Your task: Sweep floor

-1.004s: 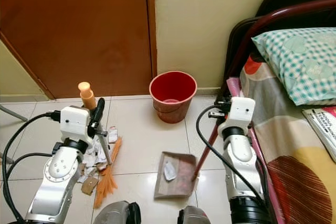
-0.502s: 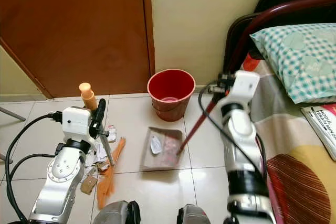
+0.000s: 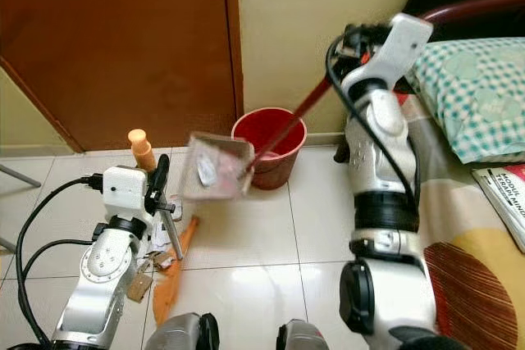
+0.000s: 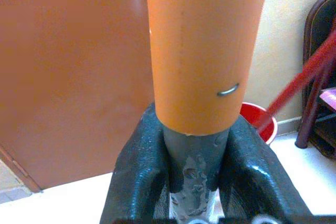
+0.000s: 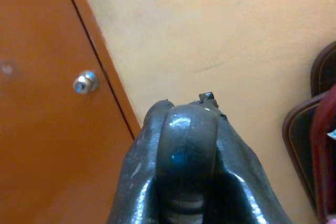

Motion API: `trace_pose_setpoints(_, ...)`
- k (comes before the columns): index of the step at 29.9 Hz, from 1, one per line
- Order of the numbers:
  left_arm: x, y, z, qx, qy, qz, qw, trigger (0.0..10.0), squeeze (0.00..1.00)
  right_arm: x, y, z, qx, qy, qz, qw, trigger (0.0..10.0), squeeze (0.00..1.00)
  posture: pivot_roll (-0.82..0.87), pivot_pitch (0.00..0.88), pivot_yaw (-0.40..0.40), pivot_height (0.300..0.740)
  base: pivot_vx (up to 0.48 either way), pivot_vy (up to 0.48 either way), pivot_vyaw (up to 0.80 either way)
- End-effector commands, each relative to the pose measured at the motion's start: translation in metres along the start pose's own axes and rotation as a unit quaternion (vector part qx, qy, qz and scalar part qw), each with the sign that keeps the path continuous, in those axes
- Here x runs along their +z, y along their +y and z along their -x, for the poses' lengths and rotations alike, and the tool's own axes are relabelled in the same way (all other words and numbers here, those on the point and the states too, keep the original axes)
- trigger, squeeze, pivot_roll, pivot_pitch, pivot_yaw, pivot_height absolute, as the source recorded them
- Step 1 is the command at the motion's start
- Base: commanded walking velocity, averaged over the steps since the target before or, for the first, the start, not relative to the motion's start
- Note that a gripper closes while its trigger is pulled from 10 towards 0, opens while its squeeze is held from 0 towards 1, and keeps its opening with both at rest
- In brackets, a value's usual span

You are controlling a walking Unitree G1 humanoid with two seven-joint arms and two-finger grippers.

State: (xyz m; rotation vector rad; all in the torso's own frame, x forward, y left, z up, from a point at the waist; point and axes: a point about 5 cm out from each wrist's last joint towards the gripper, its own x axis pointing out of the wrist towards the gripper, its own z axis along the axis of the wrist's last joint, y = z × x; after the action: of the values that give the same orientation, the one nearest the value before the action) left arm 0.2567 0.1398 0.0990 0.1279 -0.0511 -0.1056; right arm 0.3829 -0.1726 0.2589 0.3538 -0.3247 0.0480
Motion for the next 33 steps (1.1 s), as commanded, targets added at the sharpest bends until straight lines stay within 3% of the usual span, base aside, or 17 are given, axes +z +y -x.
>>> trace_pose_setpoints(1,-0.001,0.0,0.001,0.003,0.003,-0.004,1.0,10.0,0.0,0.032,0.007,-0.012,0.004,-0.066,0.005,0.998,10.0,0.0,0.0,0.074,-0.024,0.74,0.0,0.0,0.0)
trace_pose_setpoints(4,-0.001,-0.001,0.001,0.002,0.002,-0.003,1.0,10.0,0.0,0.049,0.014,-0.021,0.013,-0.104,0.037,0.994,10.0,0.0,0.0,0.074,-0.024,0.74,0.0,0.0,0.0)
trace_pose_setpoints(7,-0.001,-0.003,0.0,0.0,0.001,-0.001,1.0,10.0,0.0,0.072,0.034,-0.031,0.043,-0.16,0.132,0.977,10.0,0.0,0.0,0.074,-0.024,0.74,0.0,0.0,0.0)
trace_pose_setpoints(8,-0.001,-0.003,0.0,0.0,0.001,-0.001,1.0,10.0,0.0,0.072,0.034,-0.031,0.043,-0.16,0.132,0.977,10.0,0.0,0.0,0.074,-0.024,0.74,0.0,0.0,0.0)
trace_pose_setpoints(10,-0.001,-0.004,0.0,-0.002,0.002,0.001,1.0,10.0,0.0,0.075,0.05,-0.034,0.076,-0.187,0.198,0.959,10.0,0.0,0.0,0.076,-0.026,0.74,0.0,0.0,0.0)
trace_pose_setpoints(15,0.0,-0.004,0.0,-0.001,0.001,0.001,1.0,10.0,0.0,0.068,0.068,-0.033,0.108,-0.211,0.272,0.933,10.0,0.0,0.01,0.078,-0.029,0.74,0.0,0.0,0.0)
trace_pose_setpoints(16,0.0,-0.004,0.001,-0.001,0.001,0.001,1.0,10.0,0.0,0.06,0.078,-0.031,0.127,-0.222,0.303,0.918,10.0,0.0,0.01,0.078,-0.029,0.74,0.0,0.0,0.0)
trace_pose_setpoints(20,0.0,-0.005,0.001,0.0,0.0,0.001,1.0,10.0,0.0,0.039,0.092,-0.025,0.156,-0.224,0.323,0.906,10.0,0.0,0.02,0.08,-0.031,0.74,0.0,0.0,0.0)
trace_pose_setpoints(26,0.001,-0.004,0.001,0.003,-0.002,-0.002,1.0,10.0,0.0,0.0,0.117,-0.004,0.217,-0.241,0.366,0.872,10.0,0.0,0.03,0.082,-0.035,0.74,0.0,0.0,0.0)
trace_pose_setpoints(33,0.001,-0.006,0.001,0.003,-0.003,-0.002,1.0,10.0,0.0,-0.013,0.13,0.01,0.254,-0.265,0.38,0.849,10.0,0.0,0.03,0.081,-0.04,0.74,0.0,0.0,0.0)
